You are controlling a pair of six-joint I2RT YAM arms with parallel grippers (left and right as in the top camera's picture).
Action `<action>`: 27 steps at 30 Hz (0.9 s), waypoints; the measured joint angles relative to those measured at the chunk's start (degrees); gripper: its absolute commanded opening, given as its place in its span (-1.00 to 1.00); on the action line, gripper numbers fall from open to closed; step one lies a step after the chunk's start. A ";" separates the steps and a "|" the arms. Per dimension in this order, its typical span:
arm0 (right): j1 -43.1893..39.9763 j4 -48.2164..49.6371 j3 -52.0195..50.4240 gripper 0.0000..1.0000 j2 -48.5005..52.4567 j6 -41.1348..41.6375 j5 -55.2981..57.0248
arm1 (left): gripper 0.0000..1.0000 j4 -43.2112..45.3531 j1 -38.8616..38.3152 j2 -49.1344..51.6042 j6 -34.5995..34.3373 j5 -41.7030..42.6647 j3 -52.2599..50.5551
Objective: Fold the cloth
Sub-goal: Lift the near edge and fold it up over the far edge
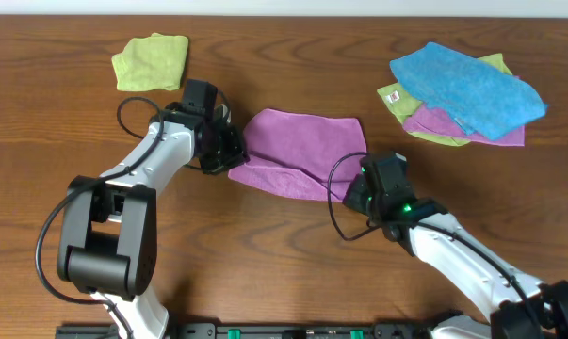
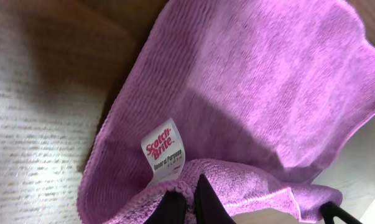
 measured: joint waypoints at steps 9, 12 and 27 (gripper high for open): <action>-2.67 0.44 5.16 -0.97 0.42 -3.52 -0.42 | -0.88 4.92 0.00 0.00 -0.74 0.24 0.02; -3.30 0.79 5.51 -0.97 0.59 -4.33 -0.42 | -0.87 6.54 0.00 0.00 -1.20 0.22 0.02; -3.74 7.65 6.19 -0.97 7.28 -6.62 -0.31 | -0.88 13.55 0.00 0.00 -1.90 -1.11 0.04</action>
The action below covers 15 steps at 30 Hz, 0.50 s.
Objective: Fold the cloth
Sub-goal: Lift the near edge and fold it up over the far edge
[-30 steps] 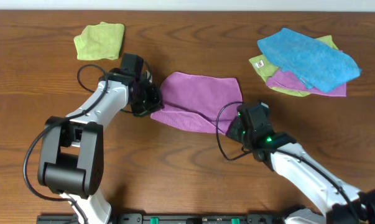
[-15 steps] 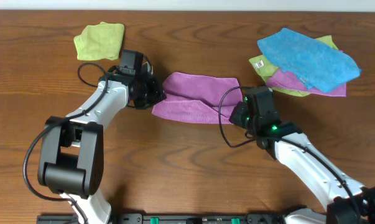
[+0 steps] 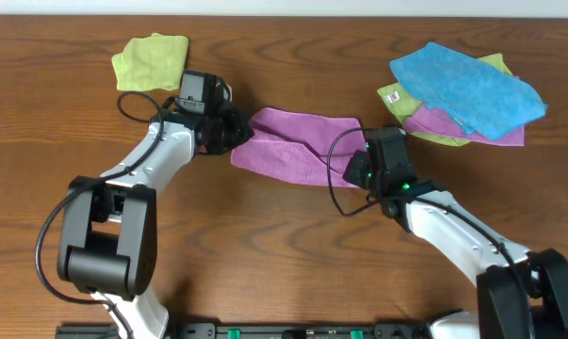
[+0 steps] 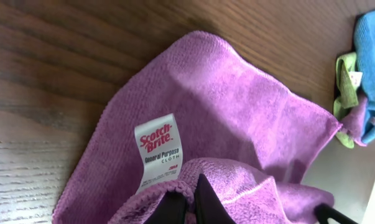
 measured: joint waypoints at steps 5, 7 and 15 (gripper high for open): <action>-1.55 1.29 1.25 -0.97 0.35 -1.55 0.39 | -0.88 2.80 0.00 0.00 -0.13 -1.81 0.00; -2.19 2.05 1.38 -0.97 0.76 -2.62 0.37 | -0.88 3.69 0.00 0.00 -0.15 -2.62 0.00; -3.04 3.87 6.78 -0.97 4.85 -8.35 0.35 | -0.88 7.80 -0.02 0.00 -0.13 -5.31 0.00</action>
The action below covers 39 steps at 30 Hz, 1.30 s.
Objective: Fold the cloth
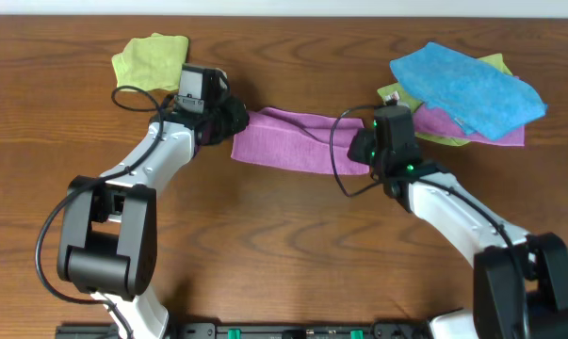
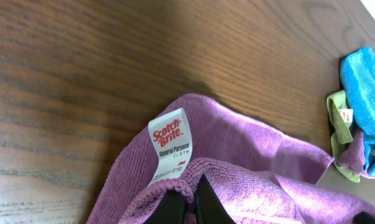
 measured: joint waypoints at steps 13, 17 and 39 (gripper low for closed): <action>0.00 0.92 1.62 -0.97 3.72 -2.45 0.57 | -0.88 5.53 -2.25 1.68 -0.02 -2.45 0.04; -0.02 1.20 1.62 -0.97 3.72 -3.02 1.44 | -0.87 7.43 -2.80 2.21 -0.11 -2.71 0.04; -1.42 6.49 1.64 -0.97 6.67 -5.44 3.67 | -0.88 11.15 -2.80 5.42 -1.03 -5.49 0.07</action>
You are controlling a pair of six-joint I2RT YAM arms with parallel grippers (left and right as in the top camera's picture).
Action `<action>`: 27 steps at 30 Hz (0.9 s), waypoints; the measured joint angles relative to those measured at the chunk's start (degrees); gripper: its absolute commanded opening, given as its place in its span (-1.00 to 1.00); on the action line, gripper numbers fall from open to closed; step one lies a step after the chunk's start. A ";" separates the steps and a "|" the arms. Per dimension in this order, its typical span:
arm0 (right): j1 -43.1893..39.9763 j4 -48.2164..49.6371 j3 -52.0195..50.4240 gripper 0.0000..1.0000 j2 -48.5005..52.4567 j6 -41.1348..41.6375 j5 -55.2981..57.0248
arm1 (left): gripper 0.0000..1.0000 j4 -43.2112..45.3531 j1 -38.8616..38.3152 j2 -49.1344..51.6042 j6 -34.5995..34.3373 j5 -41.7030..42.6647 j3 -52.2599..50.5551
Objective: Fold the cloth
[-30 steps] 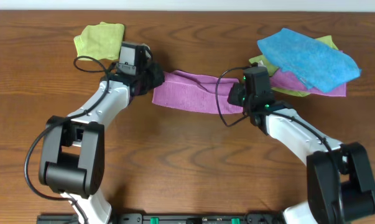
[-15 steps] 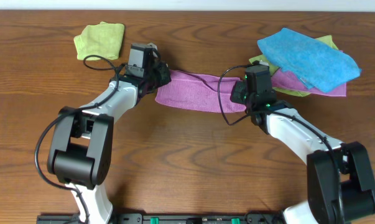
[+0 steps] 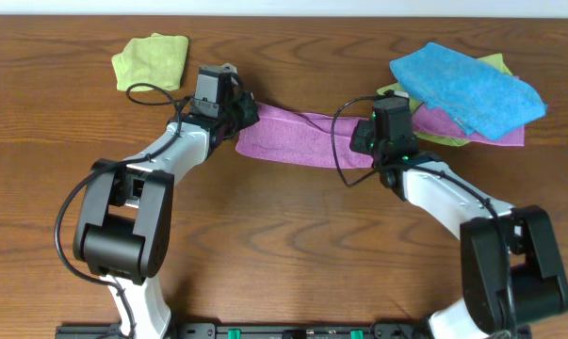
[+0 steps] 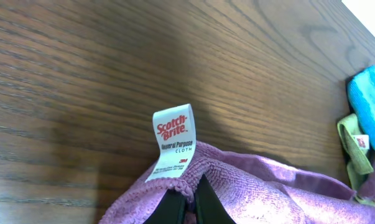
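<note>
The purple cloth [image 3: 298, 137] lies as a narrow folded band across the far middle of the table. My left gripper [image 3: 242, 117] is shut on its left corner; the left wrist view shows the cloth's hem [image 4: 249, 180] pinched between the dark fingers [image 4: 205, 204], with the white Scotch-Brite label [image 4: 173, 142] standing up beside them. My right gripper [image 3: 370, 137] is at the band's right end, shut on that corner as far as the overhead view shows.
A crumpled yellow-green cloth [image 3: 152, 60] lies at the far left. At the far right is a pile with a blue cloth [image 3: 467, 87] on top of green and purple ones [image 3: 453, 130]. The table's far edge runs just behind the arms.
Both grippers have moved a little farther back and to the right, still holding the cloth's corners. The purple band is narrower and sits closer to the far edge.
At first the purple cloth lay spread wide, with both grippers shut on its near corners. Then those corners were farther back over the cloth, which showed as a shorter shape. Now the held edge is near the far edge and the cloth is a slim band.
</note>
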 measured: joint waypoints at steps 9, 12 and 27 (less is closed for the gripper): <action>-0.04 3.61 0.00 -0.97 2.73 -0.22 0.83 | -0.88 -0.07 0.00 0.00 0.42 -2.91 0.00; -0.15 4.02 0.00 -0.97 2.73 -0.24 0.87 | -0.88 -0.04 0.00 0.00 0.70 -3.32 0.00; -0.22 2.47 0.00 -0.97 2.73 -0.24 0.85 | -0.88 0.28 0.00 1.53 1.25 -4.44 0.00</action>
